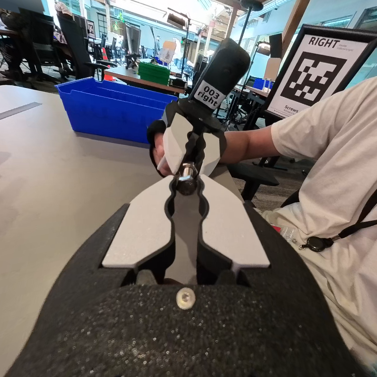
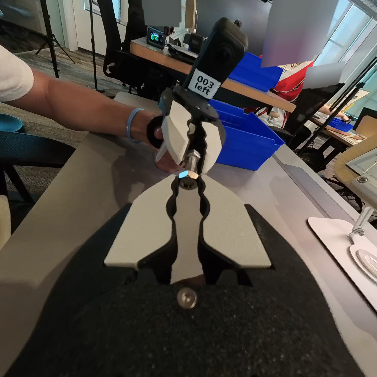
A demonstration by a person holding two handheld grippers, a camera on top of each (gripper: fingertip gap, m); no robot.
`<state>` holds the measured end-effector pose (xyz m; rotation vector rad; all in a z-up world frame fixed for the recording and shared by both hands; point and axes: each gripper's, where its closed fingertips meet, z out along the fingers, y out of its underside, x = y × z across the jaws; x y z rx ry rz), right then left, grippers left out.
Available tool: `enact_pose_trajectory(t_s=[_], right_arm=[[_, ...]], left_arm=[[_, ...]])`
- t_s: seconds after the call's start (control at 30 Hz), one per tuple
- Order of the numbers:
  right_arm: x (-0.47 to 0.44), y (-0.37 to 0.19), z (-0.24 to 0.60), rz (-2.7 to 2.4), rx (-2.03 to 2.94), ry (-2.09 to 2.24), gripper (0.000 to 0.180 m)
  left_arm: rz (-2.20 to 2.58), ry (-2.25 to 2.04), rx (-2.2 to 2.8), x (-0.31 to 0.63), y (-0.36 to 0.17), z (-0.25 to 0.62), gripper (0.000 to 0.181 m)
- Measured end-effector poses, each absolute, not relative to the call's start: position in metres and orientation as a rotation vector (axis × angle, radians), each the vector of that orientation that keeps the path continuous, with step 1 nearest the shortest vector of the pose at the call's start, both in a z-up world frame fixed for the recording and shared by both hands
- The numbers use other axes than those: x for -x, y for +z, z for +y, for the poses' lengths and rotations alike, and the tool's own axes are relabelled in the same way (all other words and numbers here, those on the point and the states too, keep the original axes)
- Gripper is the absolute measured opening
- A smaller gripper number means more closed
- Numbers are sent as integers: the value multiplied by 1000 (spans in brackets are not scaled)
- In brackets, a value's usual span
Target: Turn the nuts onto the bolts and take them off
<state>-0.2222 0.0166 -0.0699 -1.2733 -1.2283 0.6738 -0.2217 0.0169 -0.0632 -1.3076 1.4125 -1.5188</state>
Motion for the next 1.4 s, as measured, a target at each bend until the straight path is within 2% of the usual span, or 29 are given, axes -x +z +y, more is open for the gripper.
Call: enact_pose_trajectory(t_s=[0.2, 0.3, 0.4, 0.7, 0.83, 1.0, 1.17, 1.4], right_arm=[[220, -63, 17, -1189, 1201, 618, 18], [219, -62, 17, -1211, 1140, 519, 28], [210, -60, 25, -1236, 1061, 258, 36], [213, -51, 17, -1242, 650, -459, 32], [218, -60, 25, -1239, 598, -621, 35], [217, -58, 28, -1233, 575, -662, 34], [219, -54, 22, -1228, 562, -637, 17], [214, -50, 27, -1158, 861, -219, 16]], left_arm=[[1402, -1561, 1311, 222, -61, 16, 18], [1367, -1573, 1341, 223, -60, 23, 18], [1318, -1623, 1364, 225, -57, 29, 18], [1111, -1777, 1374, 225, -44, 44, 17], [1032, -1964, 1375, 221, -43, 41, 17], [1050, -1997, 1378, 218, -45, 34, 17], [1052, -2015, 1374, 217, -44, 32, 17], [1082, -1863, 1334, 218, -39, 32, 17]])
